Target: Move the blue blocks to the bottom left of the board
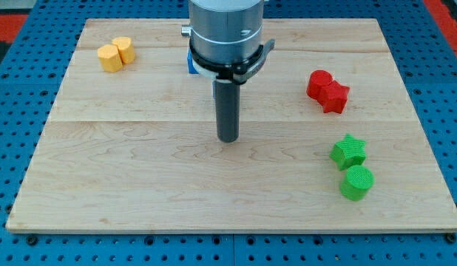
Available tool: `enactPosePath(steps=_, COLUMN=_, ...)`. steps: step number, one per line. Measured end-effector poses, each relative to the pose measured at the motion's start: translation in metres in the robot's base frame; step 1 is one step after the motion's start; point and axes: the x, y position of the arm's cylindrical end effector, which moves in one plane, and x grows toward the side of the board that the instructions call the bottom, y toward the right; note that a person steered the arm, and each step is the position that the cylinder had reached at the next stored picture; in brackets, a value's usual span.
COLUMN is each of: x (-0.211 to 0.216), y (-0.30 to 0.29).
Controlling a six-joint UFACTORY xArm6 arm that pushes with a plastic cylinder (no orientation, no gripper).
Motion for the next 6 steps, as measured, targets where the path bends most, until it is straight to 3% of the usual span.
enactPosePath(steps=1, x=-0.018, y=0.037)
enactPosePath(steps=2, x=-0.081, y=0.011)
enactPosePath(steps=4, x=-0.032, y=-0.190)
enactPosePath(steps=5, x=-0.071, y=-0.208)
enactPosePath(steps=6, x=-0.038, y=-0.227)
